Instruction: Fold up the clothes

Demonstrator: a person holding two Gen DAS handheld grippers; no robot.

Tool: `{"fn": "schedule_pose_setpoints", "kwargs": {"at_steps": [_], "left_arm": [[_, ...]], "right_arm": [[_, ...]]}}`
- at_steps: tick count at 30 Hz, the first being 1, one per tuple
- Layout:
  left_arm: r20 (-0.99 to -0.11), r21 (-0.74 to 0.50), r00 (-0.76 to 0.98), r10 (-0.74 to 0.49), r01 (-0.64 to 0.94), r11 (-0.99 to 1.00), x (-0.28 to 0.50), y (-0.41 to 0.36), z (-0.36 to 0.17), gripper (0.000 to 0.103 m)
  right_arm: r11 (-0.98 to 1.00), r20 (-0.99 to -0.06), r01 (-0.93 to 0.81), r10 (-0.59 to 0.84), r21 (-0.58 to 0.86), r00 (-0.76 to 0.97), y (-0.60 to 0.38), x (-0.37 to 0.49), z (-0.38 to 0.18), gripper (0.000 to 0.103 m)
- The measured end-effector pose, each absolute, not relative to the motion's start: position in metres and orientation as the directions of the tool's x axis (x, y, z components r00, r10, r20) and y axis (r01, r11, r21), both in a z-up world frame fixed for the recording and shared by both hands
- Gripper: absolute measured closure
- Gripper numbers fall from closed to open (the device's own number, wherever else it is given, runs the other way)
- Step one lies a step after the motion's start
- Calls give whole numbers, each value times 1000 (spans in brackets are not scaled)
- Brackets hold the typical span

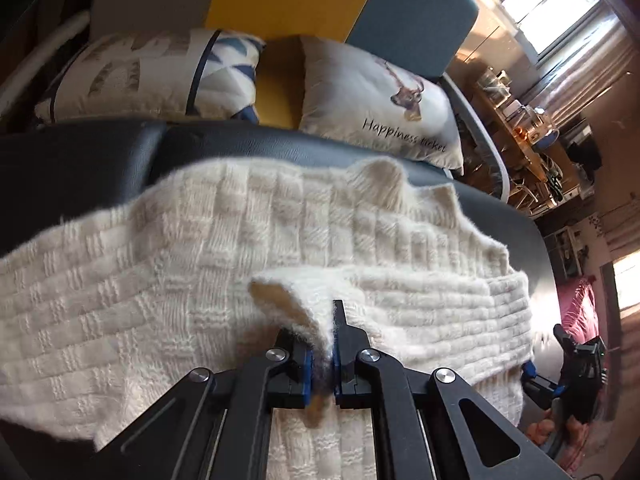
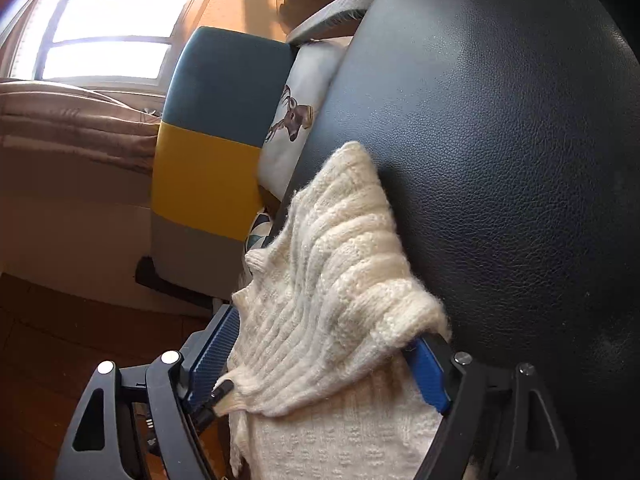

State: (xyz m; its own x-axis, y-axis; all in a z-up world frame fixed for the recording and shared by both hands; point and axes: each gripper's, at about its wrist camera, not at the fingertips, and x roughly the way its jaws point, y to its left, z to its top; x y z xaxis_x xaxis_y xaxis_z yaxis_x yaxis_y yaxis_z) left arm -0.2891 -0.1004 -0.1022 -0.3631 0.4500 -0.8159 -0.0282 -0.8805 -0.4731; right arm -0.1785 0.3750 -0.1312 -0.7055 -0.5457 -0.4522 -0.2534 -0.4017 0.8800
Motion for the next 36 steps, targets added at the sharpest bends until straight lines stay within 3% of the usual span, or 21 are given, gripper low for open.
{"fn": "schedule_pose_setpoints", "kwargs": {"at_steps": [6, 13, 18, 23, 29, 32, 34, 36], "left_arm": [[-786, -575, -338, 517, 94, -813, -283, -130, -125, 95], [-832, -510, -321, 453, 118, -852, -284, -128, -113, 89], [-810, -471, -476, 343, 180, -864, -268, -154, -63, 85], [-726, -537, -490, 482, -34, -843, -247, -98, -30, 78], [-709, -562, -291, 642, -317, -764, -226, 63, -54, 75], [-715, -571, -223, 663, -361, -738, -219, 118, -73, 75], [-717, -579, -191, 670, -372, -726, -216, 141, -84, 75], [-718, -574, -184, 671, -389, -721, -213, 155, -90, 75]], "right_arm": [[-393, -447, -250, -565, 885, -694, 379, -187, -133, 21], [-333, -394, -228, -611, 915, -687, 383, -188, -134, 21], [-273, -358, -236, -613, 933, -704, 393, -178, -131, 21], [-380, -405, -191, -633, 905, -660, 406, -167, -110, 21], [-529, -475, -140, -574, 837, -667, 440, -201, -85, 23], [-539, -496, -132, -616, 832, -611, 441, -237, -92, 30], [-565, -524, -119, -637, 816, -565, 436, -260, -99, 45], [-601, -563, -116, -641, 791, -521, 429, -279, -107, 52]]}}
